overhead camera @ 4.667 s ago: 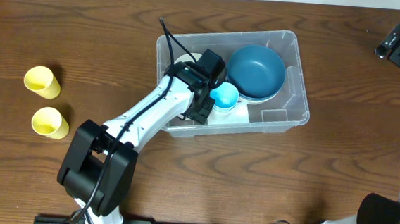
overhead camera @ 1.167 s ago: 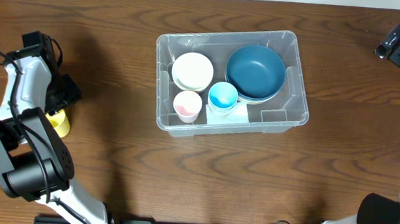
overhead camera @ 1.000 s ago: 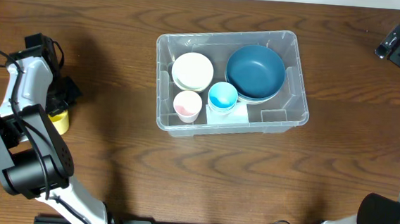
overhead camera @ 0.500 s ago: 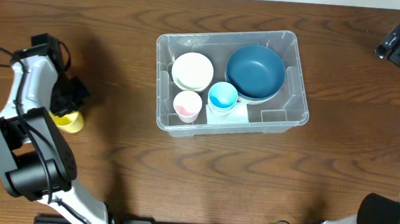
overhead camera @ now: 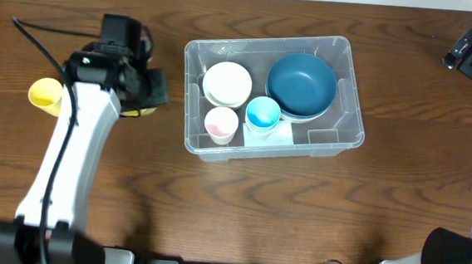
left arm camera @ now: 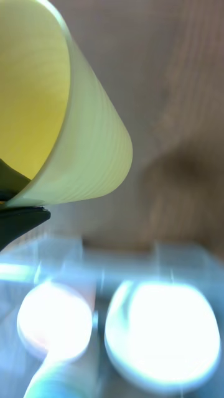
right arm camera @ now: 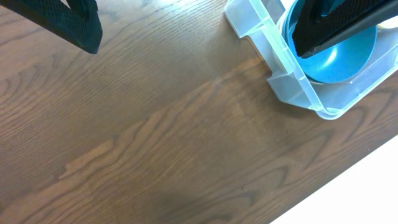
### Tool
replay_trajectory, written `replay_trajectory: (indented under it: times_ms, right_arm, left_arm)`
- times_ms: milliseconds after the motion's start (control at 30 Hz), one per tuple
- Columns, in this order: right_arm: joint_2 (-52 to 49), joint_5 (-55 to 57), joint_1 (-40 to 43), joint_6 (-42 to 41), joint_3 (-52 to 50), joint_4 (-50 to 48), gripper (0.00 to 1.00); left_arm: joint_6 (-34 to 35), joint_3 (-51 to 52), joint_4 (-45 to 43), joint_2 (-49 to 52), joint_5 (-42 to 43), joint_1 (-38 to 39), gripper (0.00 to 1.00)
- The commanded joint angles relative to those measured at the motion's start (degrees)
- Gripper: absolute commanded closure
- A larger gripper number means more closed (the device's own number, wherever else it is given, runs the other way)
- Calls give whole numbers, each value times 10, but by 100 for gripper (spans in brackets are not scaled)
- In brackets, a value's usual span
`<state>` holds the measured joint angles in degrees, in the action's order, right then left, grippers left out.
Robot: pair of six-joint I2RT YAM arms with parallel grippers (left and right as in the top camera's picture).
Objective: Pack container
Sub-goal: 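Carry the yellow cup into the container and stack it on the pink cup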
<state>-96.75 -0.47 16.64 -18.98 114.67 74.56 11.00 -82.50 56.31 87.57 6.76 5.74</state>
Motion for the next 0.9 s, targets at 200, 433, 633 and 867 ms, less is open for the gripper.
replay_trajectory:
  times_ms: [200, 433, 633, 867]
  right_arm:
    - [1, 0, -1, -7, -1, 0, 1]
    - [1, 0, -1, -7, -1, 0, 1]
    - [1, 0, -1, -7, -1, 0, 1]
    - [1, 0, -1, -7, -1, 0, 1]
  left_arm:
    - [-35, -23, -40, -84, 1, 116, 94]
    - [-51, -22, -33, -57, 1, 205, 94]
    - [-54, -21, -16, 2, 1, 243, 94]
    - [-54, -21, -1, 76, 1, 246, 94]
